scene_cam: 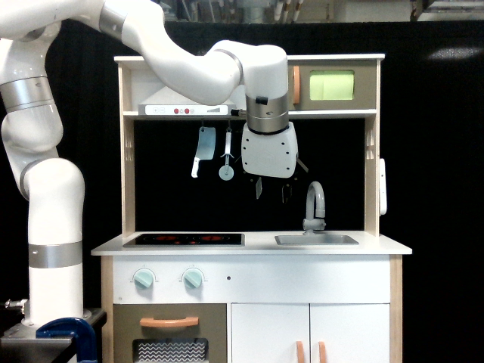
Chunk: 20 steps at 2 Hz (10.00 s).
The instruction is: Open the oven door
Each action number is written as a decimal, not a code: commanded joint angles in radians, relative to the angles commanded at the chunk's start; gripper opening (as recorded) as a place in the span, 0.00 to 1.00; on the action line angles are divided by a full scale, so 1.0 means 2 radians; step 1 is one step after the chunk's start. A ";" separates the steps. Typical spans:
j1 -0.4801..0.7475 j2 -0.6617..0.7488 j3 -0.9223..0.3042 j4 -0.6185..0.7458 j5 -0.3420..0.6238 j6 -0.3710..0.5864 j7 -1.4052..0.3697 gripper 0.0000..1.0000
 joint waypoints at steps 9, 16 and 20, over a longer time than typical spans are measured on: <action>-0.055 0.114 0.195 0.286 0.277 0.087 0.116 1.00; -0.314 0.294 0.245 0.510 0.328 0.287 0.084 0.00; -0.442 0.125 0.229 0.202 0.199 0.355 -0.128 1.00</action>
